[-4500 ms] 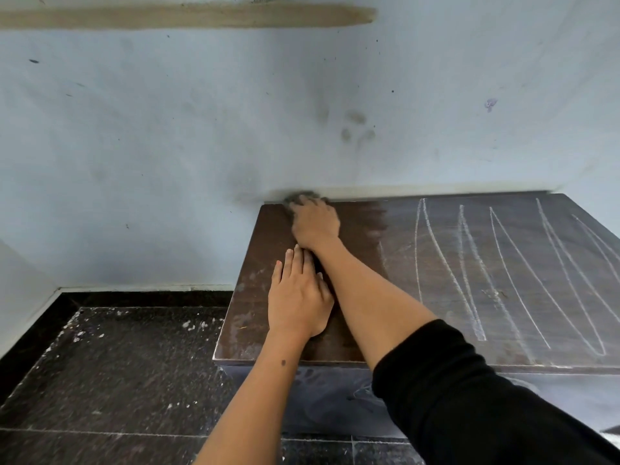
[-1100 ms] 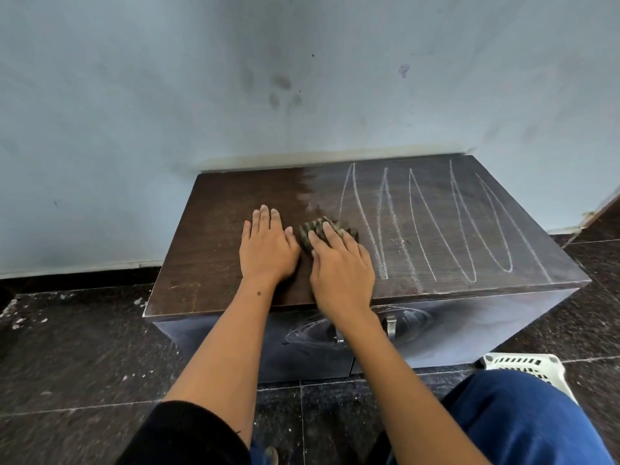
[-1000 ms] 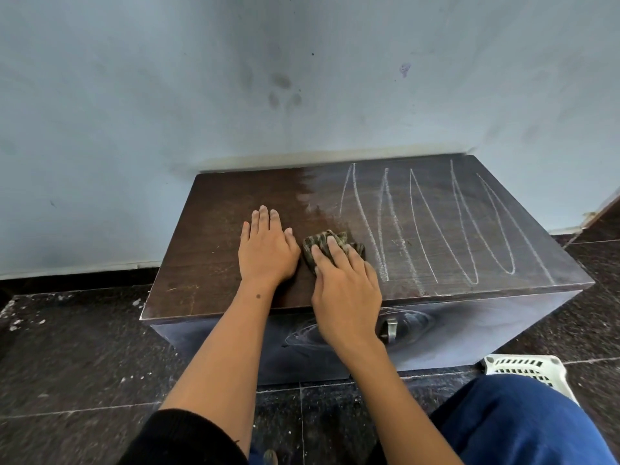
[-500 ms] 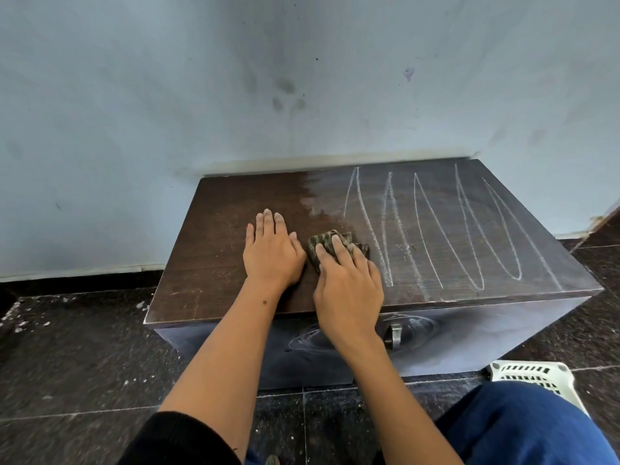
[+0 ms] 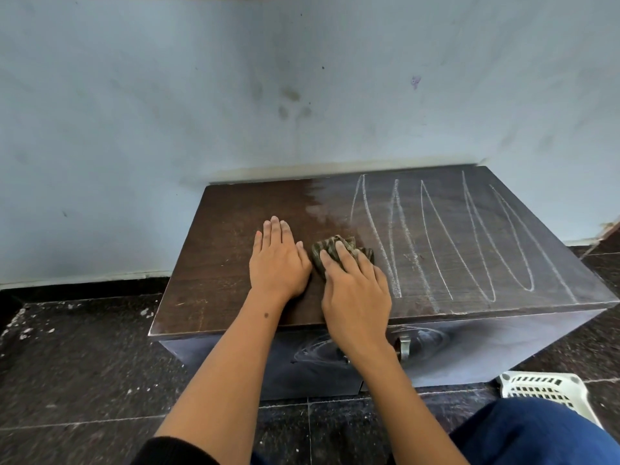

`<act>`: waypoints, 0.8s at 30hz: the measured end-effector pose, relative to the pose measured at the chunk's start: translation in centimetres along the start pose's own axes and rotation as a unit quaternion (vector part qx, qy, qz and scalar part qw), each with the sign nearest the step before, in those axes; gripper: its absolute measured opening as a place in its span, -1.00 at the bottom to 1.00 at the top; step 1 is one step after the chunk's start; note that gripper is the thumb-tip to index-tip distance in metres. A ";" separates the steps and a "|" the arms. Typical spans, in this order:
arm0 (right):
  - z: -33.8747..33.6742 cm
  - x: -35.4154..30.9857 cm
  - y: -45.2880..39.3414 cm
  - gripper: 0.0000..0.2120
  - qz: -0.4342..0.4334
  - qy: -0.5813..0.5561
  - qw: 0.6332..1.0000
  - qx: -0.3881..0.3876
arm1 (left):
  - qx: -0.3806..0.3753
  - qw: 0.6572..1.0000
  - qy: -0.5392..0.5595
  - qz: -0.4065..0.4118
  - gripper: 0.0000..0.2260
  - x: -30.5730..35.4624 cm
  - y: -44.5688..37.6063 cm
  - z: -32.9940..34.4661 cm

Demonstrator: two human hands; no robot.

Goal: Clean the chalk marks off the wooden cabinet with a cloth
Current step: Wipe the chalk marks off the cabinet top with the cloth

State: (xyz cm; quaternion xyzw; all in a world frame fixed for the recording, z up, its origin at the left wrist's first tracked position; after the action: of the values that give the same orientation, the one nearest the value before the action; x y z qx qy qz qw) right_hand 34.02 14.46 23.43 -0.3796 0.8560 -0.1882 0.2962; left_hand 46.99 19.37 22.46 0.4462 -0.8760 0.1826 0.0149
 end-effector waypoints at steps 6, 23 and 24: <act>4.7 -1.3 -7.1 -0.59 -0.014 0.002 0.996 -0.092 | -0.002 1.000 0.000 0.025 -0.51 0.3 -0.1 -0.1; 4.0 -1.0 -6.3 -0.60 -0.021 0.015 0.996 -0.086 | -0.009 1.000 0.013 0.005 -0.49 0.0 -0.2 0.0; 4.6 -1.1 -7.3 -0.60 -0.024 0.016 0.996 -0.090 | -0.010 1.000 0.014 0.005 -0.49 0.0 -0.2 0.0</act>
State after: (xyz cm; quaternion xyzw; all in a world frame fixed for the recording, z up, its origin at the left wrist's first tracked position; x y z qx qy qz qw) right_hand 41.49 10.16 24.32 -0.4222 0.8648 -0.1236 0.2421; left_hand 47.15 19.28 22.54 0.4392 -0.8796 0.1801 0.0304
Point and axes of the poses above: each hand's wrist, its own y-axis away from the middle knuckle, its own z-axis out of the palm, x = y × z, the point moved 6 cm from there along -y, towards the middle knuckle, and after that the axes turned 14 degrees about x, right-handed, at the moved point
